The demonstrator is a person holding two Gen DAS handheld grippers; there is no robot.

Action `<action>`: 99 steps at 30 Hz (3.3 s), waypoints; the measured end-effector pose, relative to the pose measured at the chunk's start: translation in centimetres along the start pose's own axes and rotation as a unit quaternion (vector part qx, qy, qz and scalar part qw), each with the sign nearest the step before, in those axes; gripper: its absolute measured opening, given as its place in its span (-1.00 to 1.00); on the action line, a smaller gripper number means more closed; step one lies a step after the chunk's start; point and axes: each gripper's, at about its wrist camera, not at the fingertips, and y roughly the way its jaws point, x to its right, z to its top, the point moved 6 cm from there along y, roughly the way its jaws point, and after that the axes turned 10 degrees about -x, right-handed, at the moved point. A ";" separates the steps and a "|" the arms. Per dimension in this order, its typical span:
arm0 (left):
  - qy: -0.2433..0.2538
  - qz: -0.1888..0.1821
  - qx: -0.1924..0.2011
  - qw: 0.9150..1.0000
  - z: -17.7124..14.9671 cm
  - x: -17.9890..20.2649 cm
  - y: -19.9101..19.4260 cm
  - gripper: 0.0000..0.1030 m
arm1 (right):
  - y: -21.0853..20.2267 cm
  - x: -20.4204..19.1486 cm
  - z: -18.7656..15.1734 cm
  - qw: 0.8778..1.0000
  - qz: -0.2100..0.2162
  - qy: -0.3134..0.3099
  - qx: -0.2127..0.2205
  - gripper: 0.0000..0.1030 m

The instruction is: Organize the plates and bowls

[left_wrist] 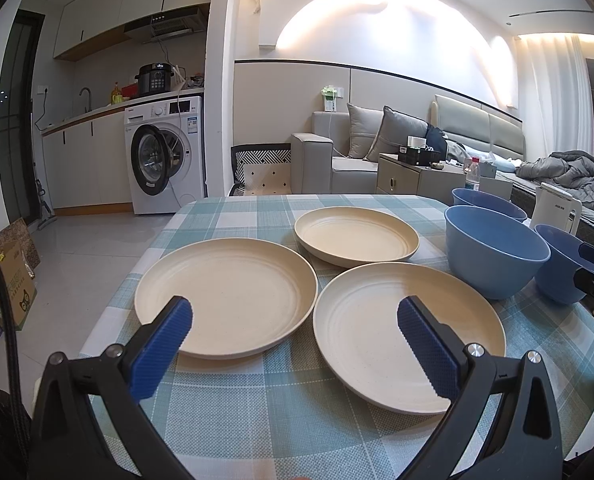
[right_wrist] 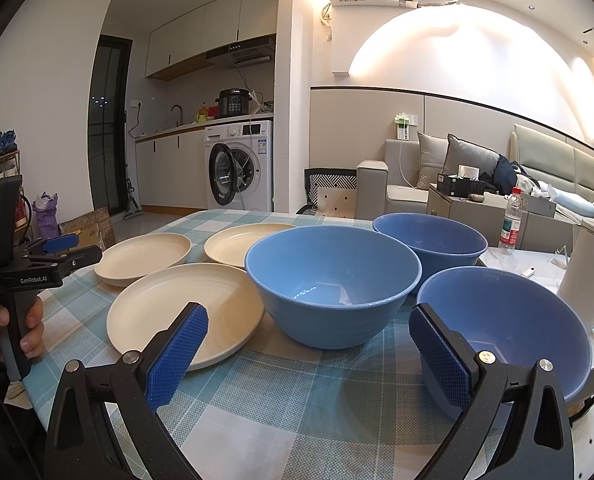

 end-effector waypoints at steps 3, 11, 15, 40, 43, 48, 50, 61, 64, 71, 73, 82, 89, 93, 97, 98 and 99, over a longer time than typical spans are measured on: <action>0.000 0.000 -0.001 1.000 0.0 0.0 0.0 1.00 | 0.0 0.0 0.0 1.000 0.000 0.000 0.001 1.00; 0.000 0.000 -0.001 1.000 0.0 -0.1 0.1 1.00 | -0.1 0.1 0.1 1.000 0.000 0.000 0.000 0.99; -0.001 0.000 -0.001 1.000 0.0 -0.1 0.1 1.00 | -0.1 0.1 0.1 1.000 0.000 -0.001 0.000 1.00; -0.003 0.001 -0.001 1.000 -0.1 -0.4 0.0 1.00 | -0.1 -0.1 0.2 1.000 -0.001 -0.003 0.000 0.99; -0.004 0.002 0.000 1.000 -0.1 -0.6 -0.1 1.00 | -0.1 -0.1 0.2 1.000 -0.002 -0.003 0.000 0.99; -0.003 0.002 -0.001 1.000 -0.1 -0.5 -0.1 1.00 | -0.1 -0.2 0.2 1.000 -0.001 -0.003 0.000 0.99; -0.004 0.002 -0.001 1.000 -0.1 -0.5 -0.1 1.00 | -0.1 -0.2 0.2 1.000 -0.002 -0.003 0.000 0.99; -0.003 0.002 0.000 1.000 -0.1 -0.6 -0.1 1.00 | -0.1 -0.2 0.2 1.000 -0.001 -0.003 0.000 1.00; -0.003 0.002 0.000 1.000 -0.1 -0.6 -0.1 1.00 | -0.1 -0.2 0.2 1.000 -0.002 -0.003 0.000 0.99; -0.003 0.006 0.001 1.000 -0.1 -0.7 -0.1 1.00 | 0.0 -0.5 0.2 1.000 -0.008 -0.004 -0.006 1.00; -0.002 0.006 0.001 1.000 -0.1 -0.8 -0.2 1.00 | 0.0 -0.7 0.3 1.000 -0.008 -0.006 -0.007 0.99; -0.002 0.010 -0.002 1.000 -0.1 -0.5 -0.2 1.00 | 0.4 -0.3 0.4 1.000 -0.014 -0.001 -0.016 0.99; 0.005 0.004 -0.013 1.000 -0.1 0.1 -0.3 1.00 | 0.2 -0.5 1.1 1.000 -0.006 0.002 -0.021 0.99; 0.002 0.002 -0.011 1.000 0.3 0.3 -0.9 1.00 | 0.1 -1.0 1.5 1.000 -0.004 -0.005 -0.022 0.99; 0.004 0.010 -0.010 1.000 0.9 0.4 -1.4 1.00 | 0.0 -1.9 1.8 1.000 0.002 -0.015 -0.026 0.99; 0.002 0.010 -0.010 1.000 1.0 0.4 -1.6 1.00 | 0.0 -2.0 2.0 0.999 0.004 -0.015 -0.028 0.99; 0.000 0.009 -0.010 1.000 1.2 0.3 -1.7 1.00 | 0.0 -2.1 2.1 0.999 0.007 -0.015 -0.029 0.99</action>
